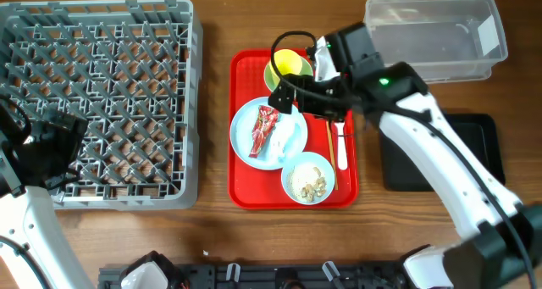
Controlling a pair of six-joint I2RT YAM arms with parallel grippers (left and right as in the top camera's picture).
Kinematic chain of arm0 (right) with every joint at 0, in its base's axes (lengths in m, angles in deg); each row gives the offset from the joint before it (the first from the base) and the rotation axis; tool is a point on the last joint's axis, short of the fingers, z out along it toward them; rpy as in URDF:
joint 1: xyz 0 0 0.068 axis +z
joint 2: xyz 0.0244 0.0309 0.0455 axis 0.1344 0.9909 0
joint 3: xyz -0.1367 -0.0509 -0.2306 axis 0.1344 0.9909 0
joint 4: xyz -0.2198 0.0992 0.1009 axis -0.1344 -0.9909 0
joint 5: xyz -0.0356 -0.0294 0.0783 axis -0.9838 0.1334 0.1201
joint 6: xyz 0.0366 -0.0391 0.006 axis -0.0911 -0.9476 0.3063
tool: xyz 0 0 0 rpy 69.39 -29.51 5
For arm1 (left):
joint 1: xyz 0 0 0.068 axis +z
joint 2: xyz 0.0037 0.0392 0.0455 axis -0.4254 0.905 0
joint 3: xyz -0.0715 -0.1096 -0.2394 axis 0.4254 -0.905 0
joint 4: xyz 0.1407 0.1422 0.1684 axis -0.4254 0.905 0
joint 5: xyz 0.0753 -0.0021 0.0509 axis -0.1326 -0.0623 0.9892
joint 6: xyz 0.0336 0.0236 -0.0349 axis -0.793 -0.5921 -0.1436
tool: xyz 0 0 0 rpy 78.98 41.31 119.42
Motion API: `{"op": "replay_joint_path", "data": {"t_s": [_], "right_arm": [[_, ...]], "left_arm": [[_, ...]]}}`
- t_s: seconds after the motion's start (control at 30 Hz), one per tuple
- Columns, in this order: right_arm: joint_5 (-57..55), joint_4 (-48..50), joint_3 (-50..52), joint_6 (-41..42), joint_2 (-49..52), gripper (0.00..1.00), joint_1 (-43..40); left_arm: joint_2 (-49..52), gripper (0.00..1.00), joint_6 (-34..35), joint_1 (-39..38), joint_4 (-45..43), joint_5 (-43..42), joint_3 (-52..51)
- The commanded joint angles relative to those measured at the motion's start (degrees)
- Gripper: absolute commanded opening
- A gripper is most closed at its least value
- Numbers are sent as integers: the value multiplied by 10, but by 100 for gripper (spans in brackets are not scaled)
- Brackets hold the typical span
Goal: Sort waste into correct bins and load items into the dishwasher rack
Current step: 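Reach the right gripper to the blue plate and grasp the white tissue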
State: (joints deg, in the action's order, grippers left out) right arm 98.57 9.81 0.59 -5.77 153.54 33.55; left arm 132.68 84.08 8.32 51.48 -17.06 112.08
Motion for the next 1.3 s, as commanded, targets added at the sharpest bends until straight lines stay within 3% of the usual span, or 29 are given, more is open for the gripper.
{"op": "replay_joint_path", "data": {"t_s": [0.0, 0.27, 0.63, 0.9, 1.27], "right_arm": [[-40, -1, -12, 53, 42, 100, 0], [-236, -31, -12, 115, 120, 98, 25], [-227, 20, -11, 125, 164, 100, 68], [-229, 62, 7, 170, 198, 65, 93], [-261, 47, 7, 217, 241, 56, 100]], "left_arm": [[-3, 100, 7, 3, -1, 6, 10], [-3, 100, 8, 3, -1, 6, 10], [-3, 100, 7, 3, -1, 6, 10], [-3, 100, 7, 3, -1, 6, 10], [-3, 100, 7, 3, -1, 6, 10]]}}
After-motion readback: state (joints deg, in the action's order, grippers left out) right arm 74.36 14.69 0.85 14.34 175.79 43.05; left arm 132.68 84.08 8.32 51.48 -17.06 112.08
